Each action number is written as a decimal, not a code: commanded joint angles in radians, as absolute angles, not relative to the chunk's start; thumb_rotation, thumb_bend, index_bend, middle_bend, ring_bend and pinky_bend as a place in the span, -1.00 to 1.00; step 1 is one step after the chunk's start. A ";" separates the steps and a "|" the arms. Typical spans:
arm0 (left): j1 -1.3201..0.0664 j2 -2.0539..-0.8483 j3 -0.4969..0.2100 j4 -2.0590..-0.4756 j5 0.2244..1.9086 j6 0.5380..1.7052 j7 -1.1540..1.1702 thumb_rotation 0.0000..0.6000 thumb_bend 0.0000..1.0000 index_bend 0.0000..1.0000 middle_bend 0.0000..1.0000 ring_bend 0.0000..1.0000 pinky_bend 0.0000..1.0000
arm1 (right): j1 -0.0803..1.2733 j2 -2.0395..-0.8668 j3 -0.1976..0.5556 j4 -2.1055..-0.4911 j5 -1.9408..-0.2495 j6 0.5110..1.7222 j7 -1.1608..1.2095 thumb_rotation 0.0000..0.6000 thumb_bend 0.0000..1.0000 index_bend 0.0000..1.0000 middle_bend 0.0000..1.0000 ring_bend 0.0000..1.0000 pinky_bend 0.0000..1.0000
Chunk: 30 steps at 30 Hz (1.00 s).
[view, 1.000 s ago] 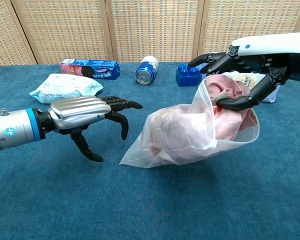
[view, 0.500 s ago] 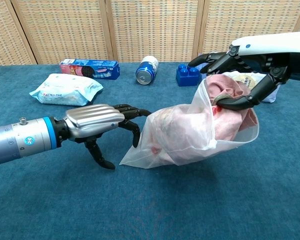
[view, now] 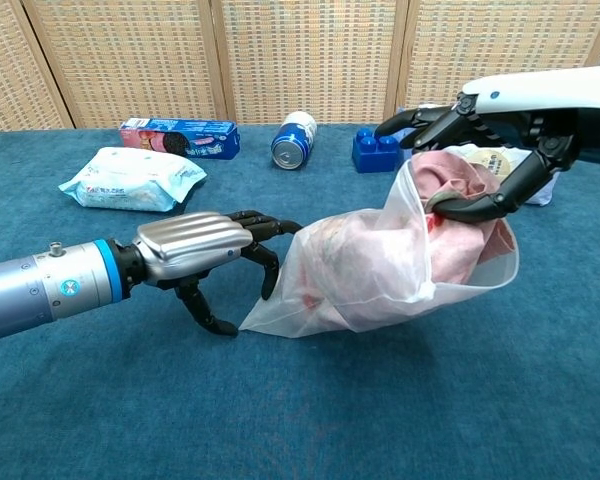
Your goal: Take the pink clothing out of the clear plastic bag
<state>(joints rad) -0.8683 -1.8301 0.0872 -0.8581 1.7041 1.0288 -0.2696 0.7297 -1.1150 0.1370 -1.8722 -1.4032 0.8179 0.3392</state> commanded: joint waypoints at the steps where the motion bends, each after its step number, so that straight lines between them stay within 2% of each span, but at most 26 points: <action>1: -0.867 -1.841 0.087 -0.848 1.702 1.027 -0.273 1.00 -0.48 -0.05 -1.00 -1.00 -1.00 | 0.729 -1.115 0.136 -1.868 -1.405 0.819 0.342 1.00 0.36 0.48 -1.00 -1.00 -1.00; 5: -0.869 -1.850 0.087 -0.840 1.702 1.025 -0.277 1.00 -0.35 -0.04 -1.00 -1.00 -1.00 | 0.729 -1.115 0.136 -1.866 -1.406 0.819 0.346 1.00 0.36 0.48 -1.00 -1.00 -1.00; 9: -0.871 -1.856 0.082 -0.839 1.699 1.026 -0.289 1.00 -0.30 -0.04 -1.00 -1.00 -1.00 | 0.728 -1.113 0.135 -1.864 -1.409 0.820 0.349 1.00 0.36 0.48 -1.00 -1.00 -1.00; 30: -0.889 -1.871 0.079 -0.848 1.695 0.996 -0.259 1.00 -0.29 -0.03 -1.00 -1.00 -1.00 | 0.732 -1.115 0.134 -1.863 -1.412 0.818 0.354 1.00 0.36 0.48 -1.00 -1.00 -1.00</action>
